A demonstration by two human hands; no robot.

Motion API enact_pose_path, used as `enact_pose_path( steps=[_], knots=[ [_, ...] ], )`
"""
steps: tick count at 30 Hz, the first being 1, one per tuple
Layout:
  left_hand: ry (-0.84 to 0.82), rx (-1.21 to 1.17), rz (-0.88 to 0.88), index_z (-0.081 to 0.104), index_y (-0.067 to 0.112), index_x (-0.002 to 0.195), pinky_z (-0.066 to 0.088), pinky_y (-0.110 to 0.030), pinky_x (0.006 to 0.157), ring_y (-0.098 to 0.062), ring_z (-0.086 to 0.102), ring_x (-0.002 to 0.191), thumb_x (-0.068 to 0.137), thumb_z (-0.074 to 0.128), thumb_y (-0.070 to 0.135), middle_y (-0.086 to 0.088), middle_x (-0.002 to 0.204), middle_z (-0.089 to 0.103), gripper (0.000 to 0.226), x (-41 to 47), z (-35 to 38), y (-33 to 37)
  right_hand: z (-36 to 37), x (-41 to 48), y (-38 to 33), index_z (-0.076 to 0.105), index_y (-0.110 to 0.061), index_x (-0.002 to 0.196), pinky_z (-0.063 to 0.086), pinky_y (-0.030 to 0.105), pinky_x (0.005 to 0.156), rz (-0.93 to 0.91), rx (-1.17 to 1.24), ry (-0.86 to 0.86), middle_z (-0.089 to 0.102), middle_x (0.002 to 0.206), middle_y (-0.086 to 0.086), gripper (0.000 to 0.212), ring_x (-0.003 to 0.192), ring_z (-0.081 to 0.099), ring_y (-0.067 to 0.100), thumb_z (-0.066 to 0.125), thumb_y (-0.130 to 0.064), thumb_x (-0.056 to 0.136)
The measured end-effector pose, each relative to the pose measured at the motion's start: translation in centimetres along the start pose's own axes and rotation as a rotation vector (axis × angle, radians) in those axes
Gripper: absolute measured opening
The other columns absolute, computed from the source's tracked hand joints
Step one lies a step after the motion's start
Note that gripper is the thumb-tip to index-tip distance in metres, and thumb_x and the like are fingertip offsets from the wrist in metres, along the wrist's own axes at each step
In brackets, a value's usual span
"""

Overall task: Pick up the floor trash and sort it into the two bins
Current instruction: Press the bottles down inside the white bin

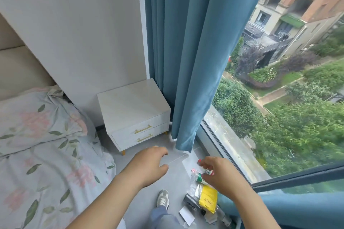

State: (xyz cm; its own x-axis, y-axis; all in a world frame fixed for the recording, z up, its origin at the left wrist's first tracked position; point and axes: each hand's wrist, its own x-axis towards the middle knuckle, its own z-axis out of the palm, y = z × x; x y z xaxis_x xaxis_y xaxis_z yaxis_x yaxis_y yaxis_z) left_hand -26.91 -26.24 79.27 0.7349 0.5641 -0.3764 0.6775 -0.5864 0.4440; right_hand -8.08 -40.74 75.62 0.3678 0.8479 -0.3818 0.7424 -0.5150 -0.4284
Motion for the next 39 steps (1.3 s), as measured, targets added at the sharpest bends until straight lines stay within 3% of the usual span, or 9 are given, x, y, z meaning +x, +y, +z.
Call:
enact_pose_path(
  steps=[3,8,15,19,23,28,31,34,39],
  knots=[
    [-0.023,0.041,0.002,0.051,0.024,0.123,0.043,-0.033,0.097,-0.016,0.052,0.115,0.09,0.048,0.033,0.005,0.124,0.054,0.035,4.1,-2.3,-0.2,-1.5,3.5,0.4,0.063,-0.03,0.116,0.046,0.017,0.08,0.006,0.002,0.006,0.061,0.101,-0.016,0.033,0.097,0.058,0.005,0.062,-0.024,0.083],
    [-0.058,0.048,0.062,0.052,0.025,0.125,0.043,-0.034,0.097,-0.016,0.052,0.115,0.091,0.049,0.032,0.005,0.123,0.054,0.035,10.4,-5.2,1.3,-4.6,8.0,1.5,0.065,-0.03,0.108,0.029,0.009,0.056,0.037,0.008,0.046,0.044,0.072,-0.019,0.03,0.07,0.043,-0.002,0.058,-0.022,0.079],
    [-0.129,0.121,0.204,0.054,0.021,0.116,0.047,-0.035,0.092,-0.019,0.056,0.106,0.09,0.049,0.034,0.002,0.115,0.056,0.03,17.3,-7.0,4.0,-7.1,10.8,3.4,0.065,-0.028,0.11,0.047,0.018,0.074,0.189,0.09,0.102,0.057,0.093,-0.016,0.033,0.084,0.056,0.004,0.059,-0.022,0.079],
    [-0.201,0.18,0.329,0.054,0.021,0.118,0.046,-0.036,0.092,-0.019,0.055,0.108,0.089,0.05,0.036,0.002,0.116,0.056,0.032,21.2,-7.3,6.0,-7.6,11.5,3.6,0.064,-0.028,0.114,0.048,0.021,0.081,0.31,0.168,0.163,0.063,0.103,-0.012,0.034,0.096,0.059,0.008,0.057,-0.022,0.082],
    [-0.278,0.253,0.482,0.054,0.024,0.12,0.046,-0.032,0.089,-0.019,0.056,0.105,0.089,0.049,0.03,0.002,0.115,0.058,0.032,24.9,-7.2,8.1,-7.5,11.9,3.9,0.065,-0.027,0.111,0.045,0.021,0.079,0.449,0.255,0.252,0.059,0.092,-0.016,0.032,0.094,0.058,0.007,0.058,-0.023,0.079],
    [-0.44,0.351,0.69,0.052,0.028,0.126,0.044,-0.03,0.095,-0.015,0.053,0.115,0.09,0.048,0.033,0.006,0.125,0.055,0.036,29.4,-6.9,9.4,-6.5,12.4,3.1,0.067,-0.027,0.108,0.047,0.025,0.087,0.705,0.419,0.407,0.067,0.105,-0.01,0.026,0.101,0.06,0.01,0.059,-0.028,0.083],
    [-0.514,0.435,0.84,0.051,0.026,0.126,0.045,-0.032,0.096,-0.017,0.053,0.116,0.09,0.048,0.033,0.005,0.126,0.055,0.037,31.6,-6.6,10.4,-5.2,12.3,2.0,0.066,-0.026,0.11,0.046,0.022,0.085,0.855,0.527,0.478,0.067,0.106,-0.008,0.029,0.099,0.059,0.009,0.062,-0.025,0.081],
    [-0.593,0.517,0.961,0.052,0.024,0.126,0.044,-0.033,0.097,-0.018,0.053,0.117,0.09,0.048,0.033,0.003,0.126,0.056,0.037,32.5,-5.4,11.1,-3.5,11.7,0.5,0.066,-0.028,0.105,0.049,0.029,0.085,1.001,0.599,0.519,0.066,0.101,-0.011,0.026,0.099,0.06,0.011,0.061,-0.026,0.08],
    [-0.724,0.627,1.127,0.052,0.023,0.129,0.044,-0.031,0.098,-0.017,0.053,0.119,0.088,0.051,0.031,0.002,0.127,0.058,0.041,31.8,-2.0,11.8,-0.7,9.8,-1.7,0.068,-0.02,0.102,0.039,0.02,0.073,1.154,0.675,0.631,0.066,0.101,-0.005,0.023,0.097,0.059,0.012,0.063,-0.018,0.08]
  ],
)
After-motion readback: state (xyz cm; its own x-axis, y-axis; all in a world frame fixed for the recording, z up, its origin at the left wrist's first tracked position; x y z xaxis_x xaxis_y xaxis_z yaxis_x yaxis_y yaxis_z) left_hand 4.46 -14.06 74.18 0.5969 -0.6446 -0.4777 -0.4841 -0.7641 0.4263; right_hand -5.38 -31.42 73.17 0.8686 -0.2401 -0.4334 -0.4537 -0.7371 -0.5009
